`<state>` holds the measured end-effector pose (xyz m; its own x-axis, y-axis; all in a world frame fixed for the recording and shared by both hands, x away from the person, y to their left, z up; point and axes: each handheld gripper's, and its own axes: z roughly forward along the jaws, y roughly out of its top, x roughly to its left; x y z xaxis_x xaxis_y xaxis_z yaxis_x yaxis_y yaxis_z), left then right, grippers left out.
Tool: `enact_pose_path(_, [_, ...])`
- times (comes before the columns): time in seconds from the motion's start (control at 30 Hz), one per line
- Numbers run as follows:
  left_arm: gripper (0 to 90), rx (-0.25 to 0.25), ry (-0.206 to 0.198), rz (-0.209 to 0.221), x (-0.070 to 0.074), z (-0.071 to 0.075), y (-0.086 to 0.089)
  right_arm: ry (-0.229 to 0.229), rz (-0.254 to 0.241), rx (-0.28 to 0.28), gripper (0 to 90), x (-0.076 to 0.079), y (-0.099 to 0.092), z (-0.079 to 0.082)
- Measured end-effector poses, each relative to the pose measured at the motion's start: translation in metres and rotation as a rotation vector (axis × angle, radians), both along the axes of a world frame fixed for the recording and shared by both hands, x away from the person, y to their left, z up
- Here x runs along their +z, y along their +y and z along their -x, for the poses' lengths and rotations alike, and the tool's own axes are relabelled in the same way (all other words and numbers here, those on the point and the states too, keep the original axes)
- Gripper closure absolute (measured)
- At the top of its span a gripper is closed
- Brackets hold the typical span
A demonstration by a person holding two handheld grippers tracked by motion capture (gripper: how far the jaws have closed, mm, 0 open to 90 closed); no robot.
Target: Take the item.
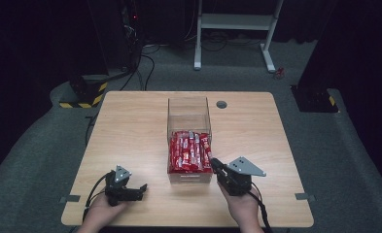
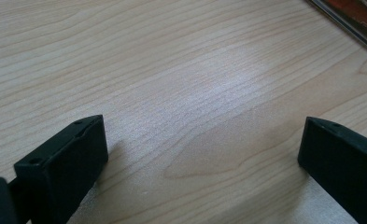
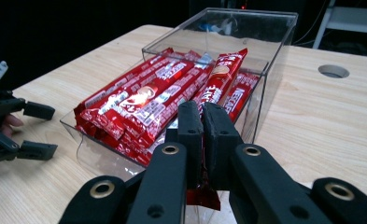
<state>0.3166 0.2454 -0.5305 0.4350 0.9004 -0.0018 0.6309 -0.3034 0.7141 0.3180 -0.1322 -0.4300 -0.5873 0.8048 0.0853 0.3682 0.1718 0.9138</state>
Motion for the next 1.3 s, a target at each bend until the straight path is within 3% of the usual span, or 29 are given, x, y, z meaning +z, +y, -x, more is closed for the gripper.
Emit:
enact_pose_path(0.33, [1.8,0.000,0.000,0.000,0.000,0.000,0.000,-0.022,-0.021,-0.006,86.7,0.008,-0.004,-0.004])
enact_pose_path(0.77, [1.8,-0.001,-0.002,-0.001,0.000,0.001,0.000,-0.022,-0.013,-0.009,88.7,0.007,-0.005,-0.007])
enact_pose_path(1.3, [1.8,-0.002,-0.002,-0.001,0.000,0.001,0.001,-0.056,-0.048,-0.073,89.1,0.018,-0.029,-0.008])
